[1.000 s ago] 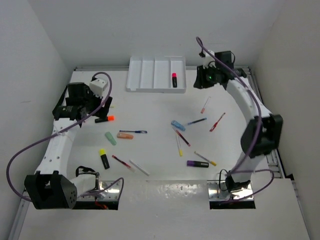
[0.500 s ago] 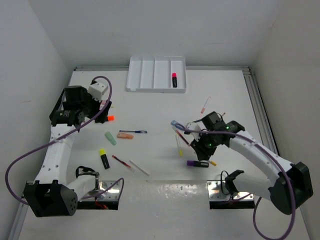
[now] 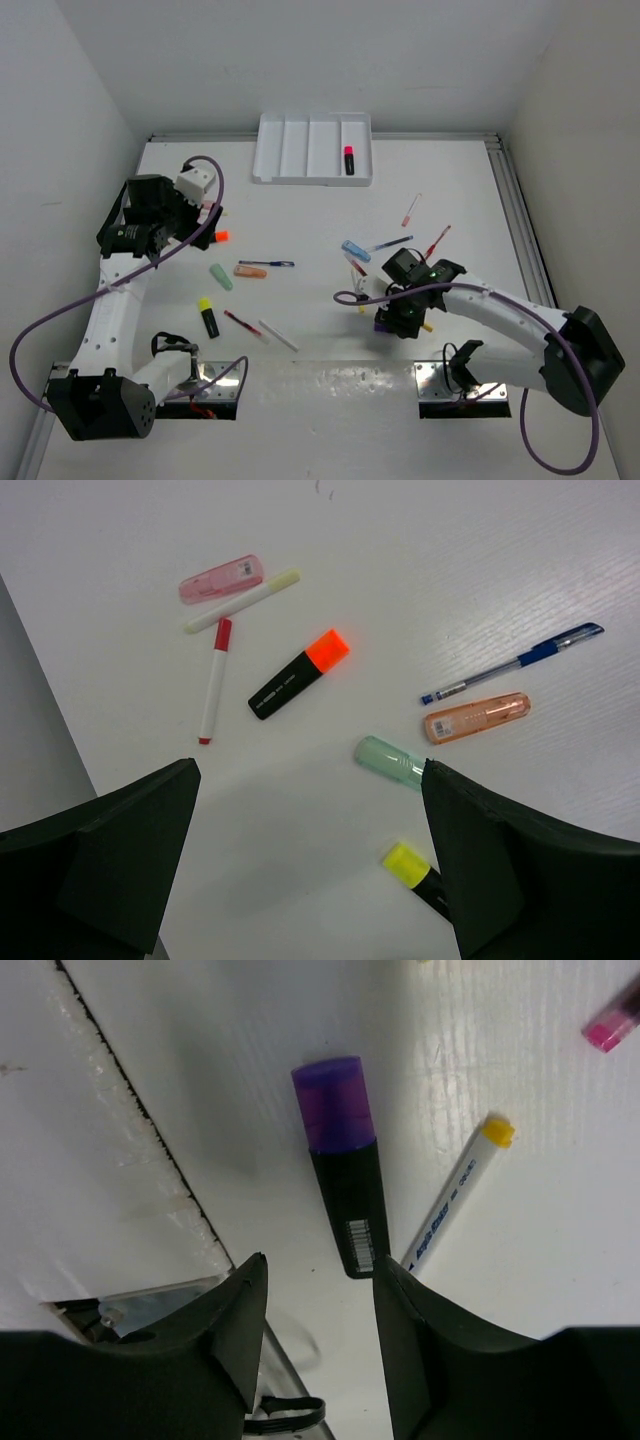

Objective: Sort the stationery into containers
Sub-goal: Grab a piece of stationery with the right arm, then place the stationery into the container

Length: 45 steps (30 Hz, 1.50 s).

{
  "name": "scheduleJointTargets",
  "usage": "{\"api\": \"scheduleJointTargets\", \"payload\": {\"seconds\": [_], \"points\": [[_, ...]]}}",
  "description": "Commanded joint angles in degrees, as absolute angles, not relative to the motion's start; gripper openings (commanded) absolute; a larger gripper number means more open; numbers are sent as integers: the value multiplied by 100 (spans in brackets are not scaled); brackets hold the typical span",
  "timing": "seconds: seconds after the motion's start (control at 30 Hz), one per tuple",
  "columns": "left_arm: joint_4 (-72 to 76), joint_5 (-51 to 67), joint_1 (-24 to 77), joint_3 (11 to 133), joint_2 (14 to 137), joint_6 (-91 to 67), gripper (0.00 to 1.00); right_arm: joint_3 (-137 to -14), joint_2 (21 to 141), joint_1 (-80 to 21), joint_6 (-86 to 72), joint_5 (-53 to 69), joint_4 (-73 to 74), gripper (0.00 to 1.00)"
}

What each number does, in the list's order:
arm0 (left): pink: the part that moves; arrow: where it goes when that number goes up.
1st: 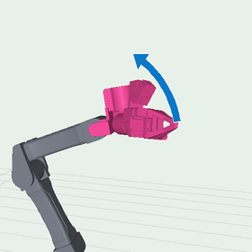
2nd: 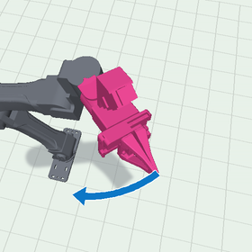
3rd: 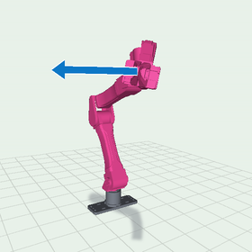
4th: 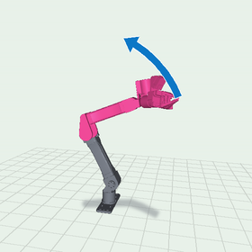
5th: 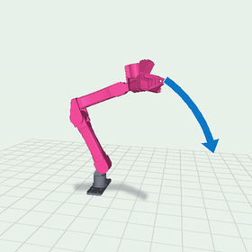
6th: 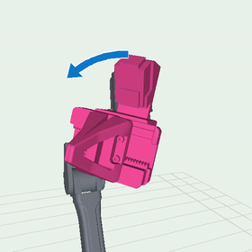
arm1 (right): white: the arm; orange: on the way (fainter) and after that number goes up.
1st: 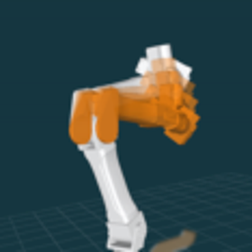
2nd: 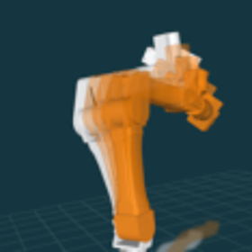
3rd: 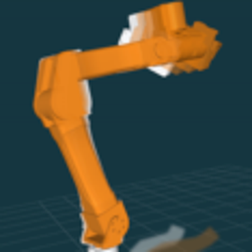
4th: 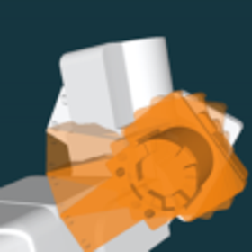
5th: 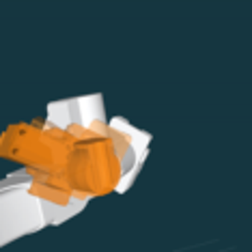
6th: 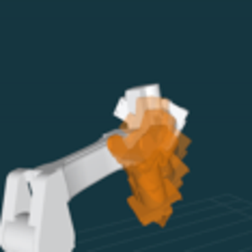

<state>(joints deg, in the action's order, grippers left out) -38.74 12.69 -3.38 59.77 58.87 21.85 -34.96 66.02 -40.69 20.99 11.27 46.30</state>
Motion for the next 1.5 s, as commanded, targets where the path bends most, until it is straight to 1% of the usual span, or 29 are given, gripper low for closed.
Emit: {"api": "scheduleJointTargets", "payload": {"seconds": [0.0, 0.1, 0.23, 0.57, 0.87, 0.9, 0.97, 1.0, 1.03, 1.1, 1.13, 1.17, 1.3, 1.33, 1.4, 1.43, 1.47], "points": [[-3929, 1397, -396, 6003, 5827, 2250, 100, -3472, 6758, -4201, 2180, 721, 4123, 46], [-3972, 1371, -396, 6003, 5845, 2311, 100, -3384, 6934, -4263, 2197, 396, 3841, 47], [-4060, 1477, -396, 6029, 5889, 2364, 100, -3393, 7172, -4298, 2188, 351, 3771, 48], [-4017, 1450, -396, 5915, 5959, 2417, 100, -2874, 6961, -4482, 2338, 449, 3560, 47], [-4025, 1538, -396, 5985, 6021, 2364, 100, -2619, 7189, -4447, 2514, 167, 3032, 46], [-4025, 1529, -396, 5968, 6038, 2364, 100, -2619, 7216, -4439, 2505, 167, 3015, 45], [-4034, 1486, -396, 5959, 6012, 2382, 100, -2645, 7242, -4447, 2496, 184, 3015, 34], [-4034, 1451, -396, 5942, 6003, 2391, 100, -2680, 7225, -4447, 2505, 185, 3023, 21], [-4034, 1433, -396, 5941, 5994, 2391, 100, -2724, 7216, -4439, 2514, 193, 3050, 16], [-3990, 1398, -387, 5933, 6003, 2365, 100, -3022, 7198, -4351, 2531, 350, 3225, 9], [-3982, 1397, -395, 5950, 6038, 2321, 100, -3345, 7198, -4159, 2618, 482, 3339, 3], [-4008, 1450, -448, 6011, 6090, 2312, 100, -3540, 7216, -4044, 2663, 614, 3505, 1], [-4175, 1775, -571, 6222, 6503, 2347, 99, -4910, 7671, -3447, 2568, 1177, 3875, 0], [-4149, 1810, -606, 6231, 6547, 2347, 99, -5627, 8056, -3202, 2462, 1369, 3963, 0], [-4096, 1837, -624, 6240, 6626, 2338, 99, -6421, 8532, -2910, 1946, 1546, 3999, 0], [-4070, 1828, -624, 6232, 6644, 2329, 99, -7251, 9100, -2605, 1707, 1669, 4025, 0], [-4035, 1828, -633, 6231, 6671, 2312, 99, -7660, 9410, -2419, 1470, 1722, 4025, 0]]}}
